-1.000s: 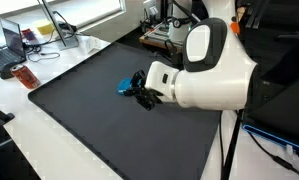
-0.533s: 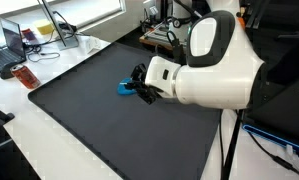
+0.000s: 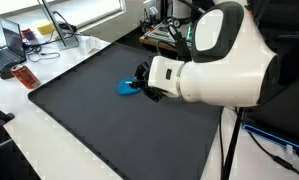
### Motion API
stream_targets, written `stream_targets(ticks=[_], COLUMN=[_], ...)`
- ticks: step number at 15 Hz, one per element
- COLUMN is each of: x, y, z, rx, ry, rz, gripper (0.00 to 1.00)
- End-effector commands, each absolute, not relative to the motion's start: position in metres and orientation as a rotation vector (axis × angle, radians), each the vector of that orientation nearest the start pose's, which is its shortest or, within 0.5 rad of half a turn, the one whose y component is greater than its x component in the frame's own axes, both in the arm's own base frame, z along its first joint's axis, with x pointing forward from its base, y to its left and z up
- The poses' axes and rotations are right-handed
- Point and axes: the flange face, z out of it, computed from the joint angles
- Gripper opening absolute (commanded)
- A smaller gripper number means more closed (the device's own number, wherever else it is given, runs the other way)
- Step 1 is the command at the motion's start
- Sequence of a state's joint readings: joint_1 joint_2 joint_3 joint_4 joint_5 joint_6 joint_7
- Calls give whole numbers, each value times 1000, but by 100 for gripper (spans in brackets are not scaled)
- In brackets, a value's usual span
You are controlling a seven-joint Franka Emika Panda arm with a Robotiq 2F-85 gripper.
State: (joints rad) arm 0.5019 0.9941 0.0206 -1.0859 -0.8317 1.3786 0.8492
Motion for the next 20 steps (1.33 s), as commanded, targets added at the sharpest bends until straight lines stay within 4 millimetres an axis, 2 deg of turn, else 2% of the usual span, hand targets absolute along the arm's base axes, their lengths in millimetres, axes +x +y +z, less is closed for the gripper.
stream_targets(ticks=[1,7,12,16,20], x=[659,664,674,685,698], y=[266,258,246,225,196], z=[222,232,250,267,287], rx=[2147,2262,2380,2487,2591], ry=[-176,-177,-207,-231,-272], rz=[-89,-190,-264,-335,-382], gripper=[3,3,3,3,3])
